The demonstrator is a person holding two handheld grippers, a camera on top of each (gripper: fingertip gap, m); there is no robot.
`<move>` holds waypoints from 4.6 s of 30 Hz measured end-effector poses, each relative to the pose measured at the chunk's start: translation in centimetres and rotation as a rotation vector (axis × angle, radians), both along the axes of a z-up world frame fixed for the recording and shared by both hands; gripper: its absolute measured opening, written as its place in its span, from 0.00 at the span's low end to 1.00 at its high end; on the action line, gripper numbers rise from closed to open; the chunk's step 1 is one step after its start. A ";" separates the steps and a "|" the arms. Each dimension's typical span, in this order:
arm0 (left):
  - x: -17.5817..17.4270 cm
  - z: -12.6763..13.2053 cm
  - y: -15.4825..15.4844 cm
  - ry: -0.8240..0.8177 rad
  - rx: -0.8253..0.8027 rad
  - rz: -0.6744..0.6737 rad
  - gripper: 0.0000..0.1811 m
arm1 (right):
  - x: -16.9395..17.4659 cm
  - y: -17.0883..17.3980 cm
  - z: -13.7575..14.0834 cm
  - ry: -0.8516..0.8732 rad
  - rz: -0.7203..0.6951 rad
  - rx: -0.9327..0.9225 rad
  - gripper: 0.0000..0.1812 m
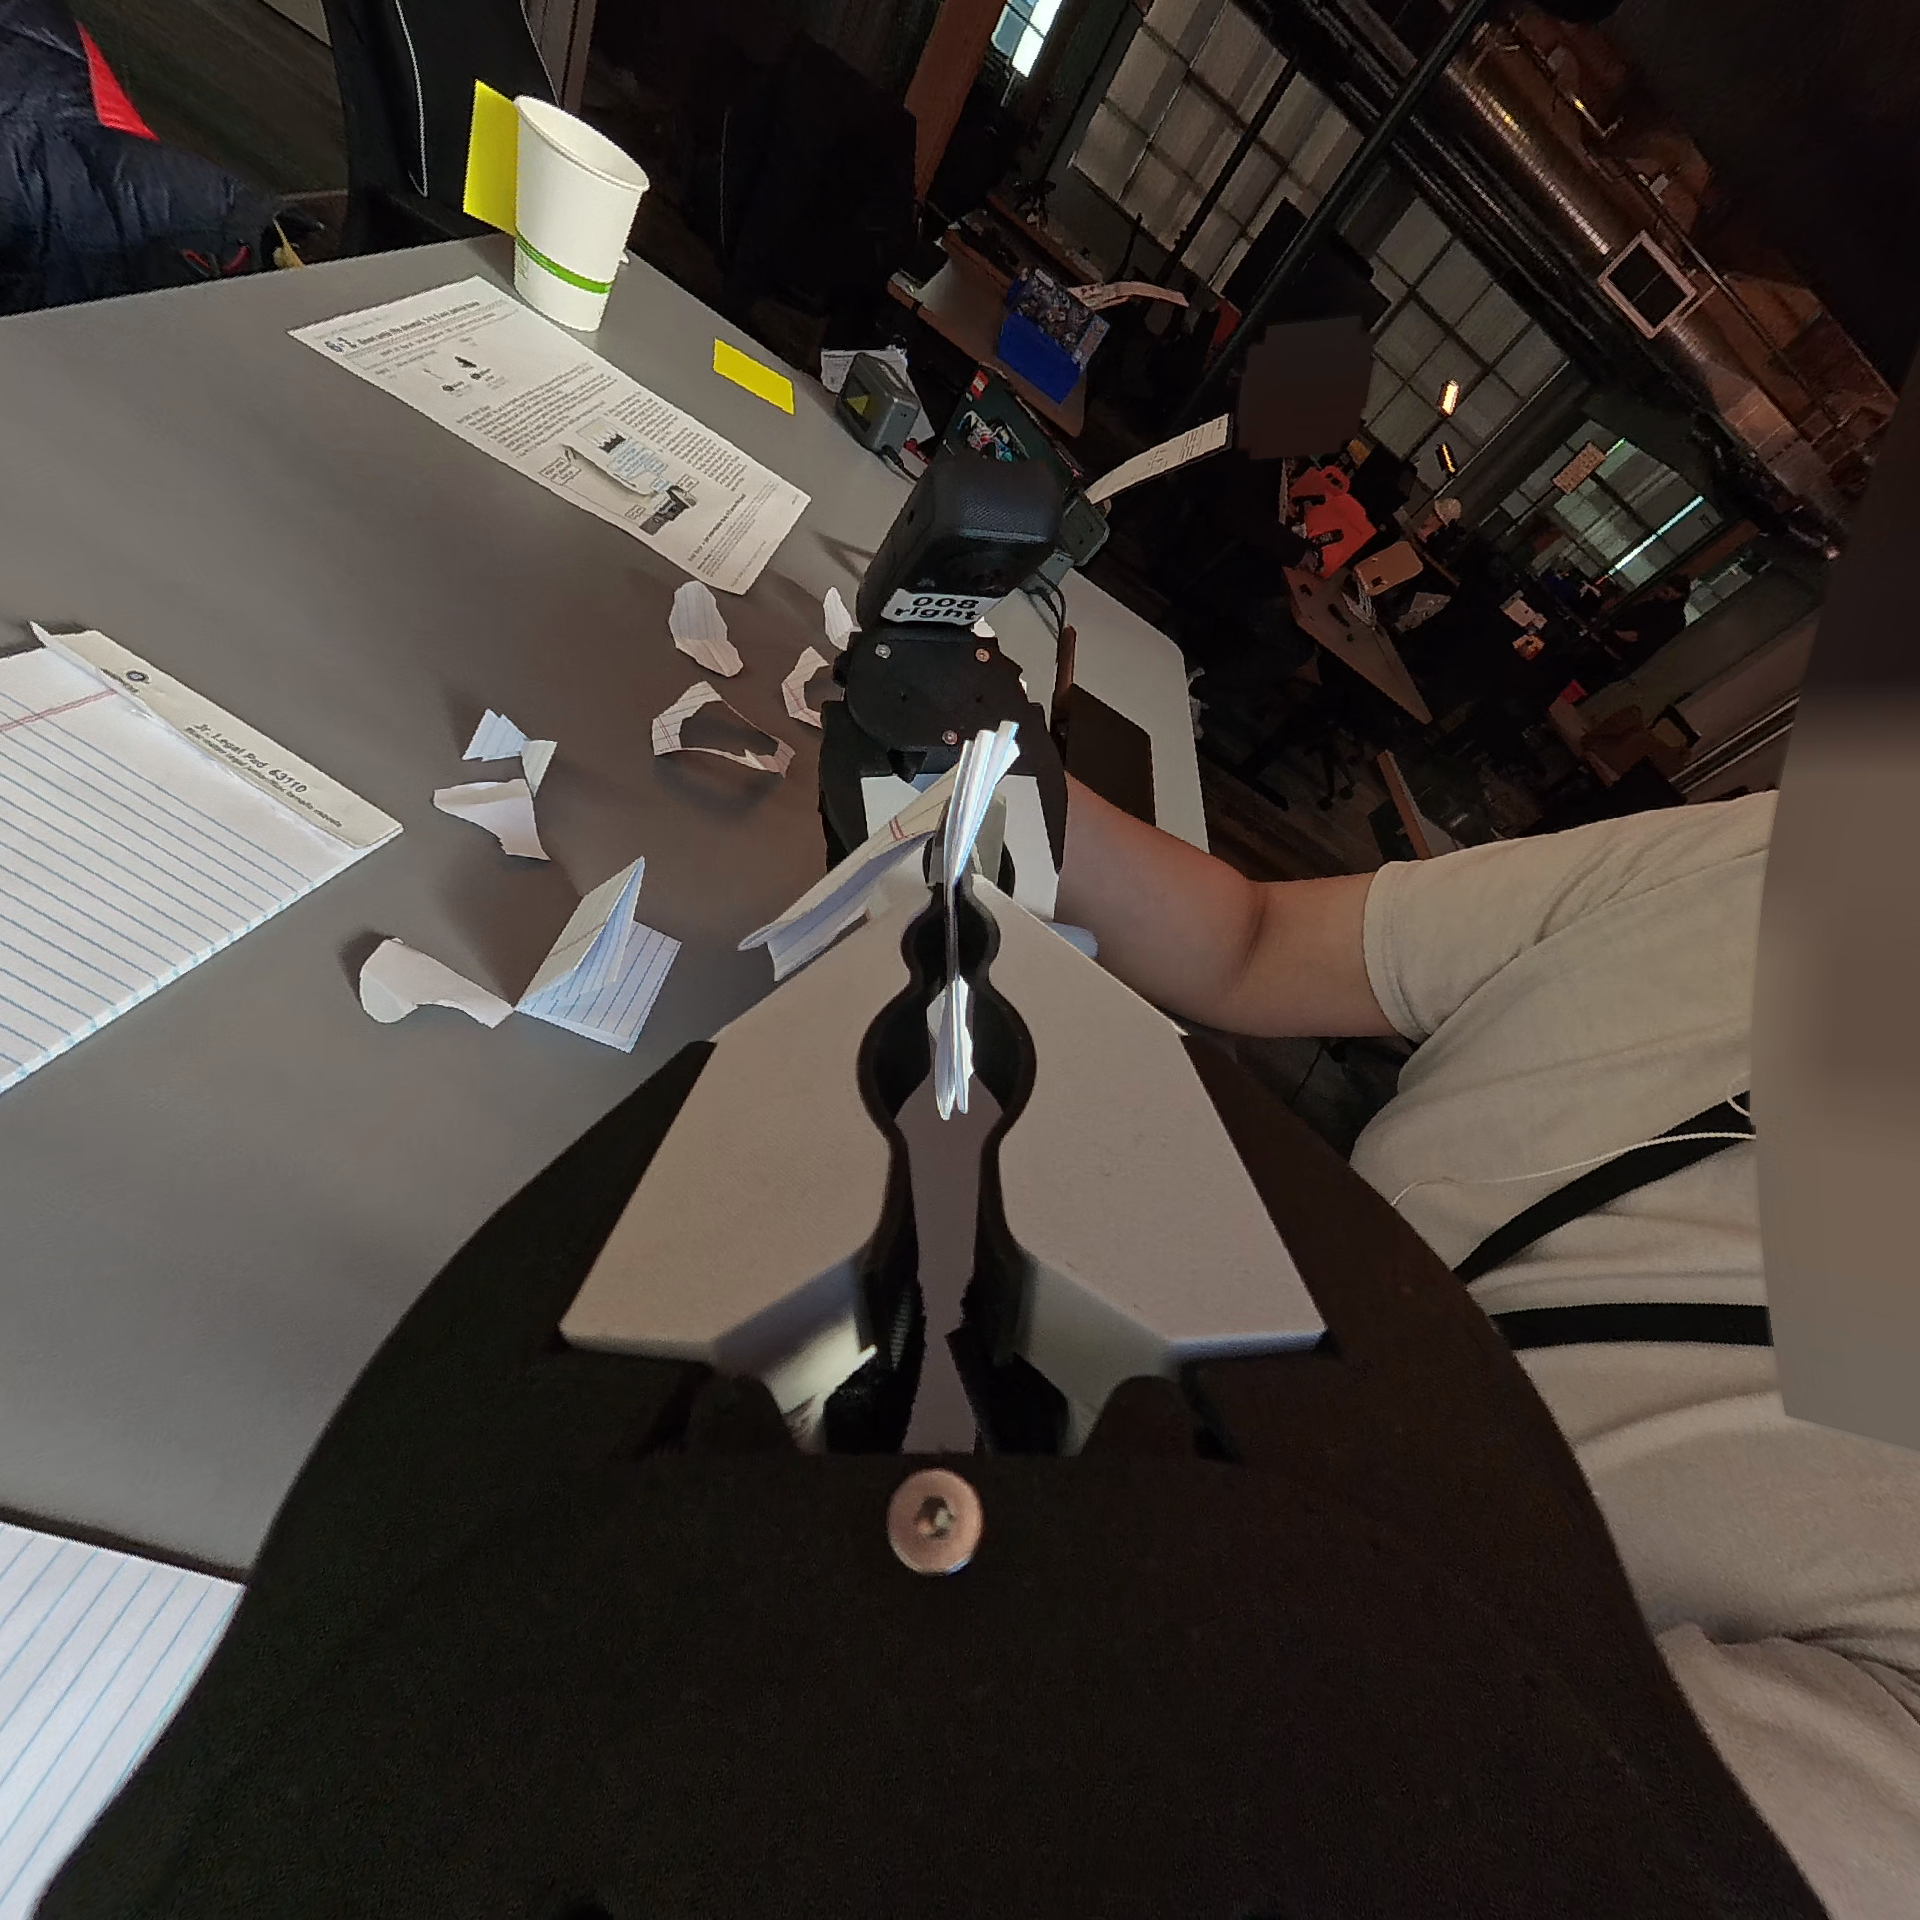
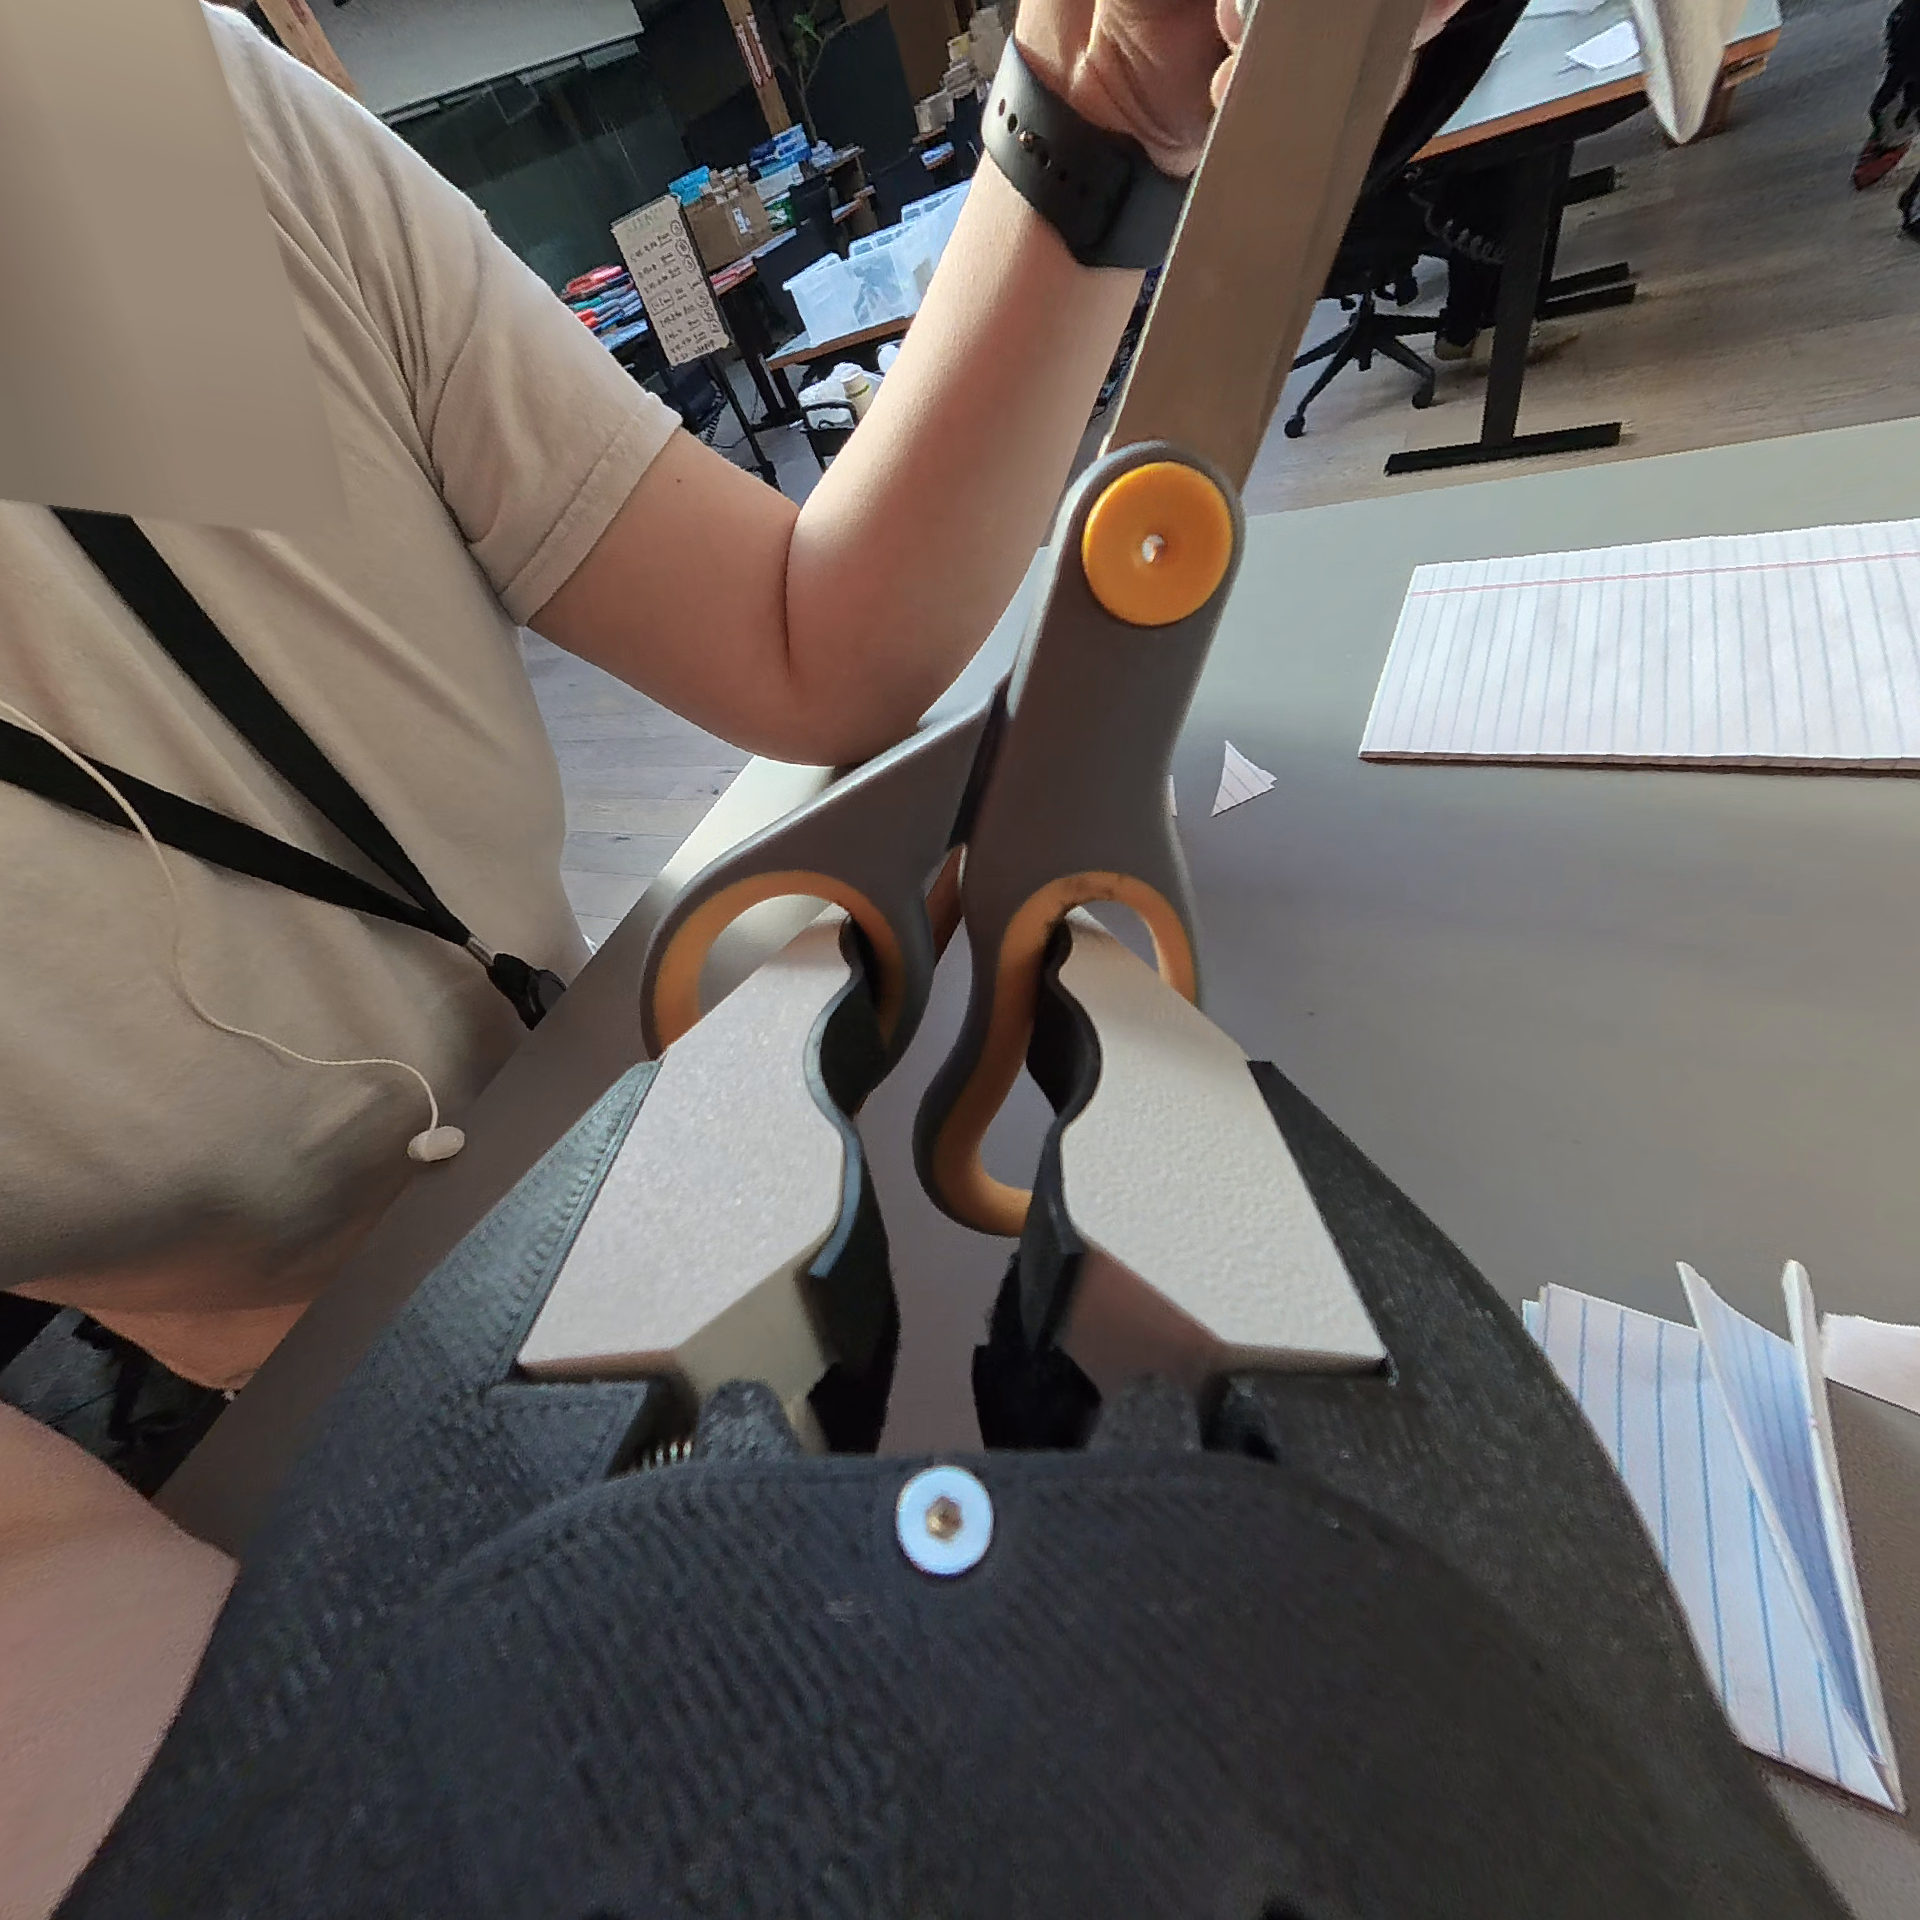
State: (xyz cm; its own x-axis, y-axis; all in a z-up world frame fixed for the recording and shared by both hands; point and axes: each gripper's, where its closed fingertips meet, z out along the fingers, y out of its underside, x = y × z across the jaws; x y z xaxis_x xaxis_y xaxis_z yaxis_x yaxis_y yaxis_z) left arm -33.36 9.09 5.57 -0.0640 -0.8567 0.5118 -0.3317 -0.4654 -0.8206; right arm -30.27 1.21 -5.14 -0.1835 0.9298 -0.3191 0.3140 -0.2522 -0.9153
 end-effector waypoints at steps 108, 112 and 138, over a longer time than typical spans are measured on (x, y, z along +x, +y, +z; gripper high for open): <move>2.6 -6.8 -6.7 -0.247 -0.459 0.292 0.00 | -0.7 -12.1 -0.5 0.225 -0.055 -0.634 0.20; 0.9 -7.5 -7.2 -0.207 -0.459 0.232 0.00 | -2.9 -12.5 -1.2 0.214 -0.100 -0.639 0.20; -1.3 -11.6 -7.4 -0.217 -0.633 0.094 0.00 | -7.6 -12.6 -5.2 0.084 -0.361 -0.644 0.13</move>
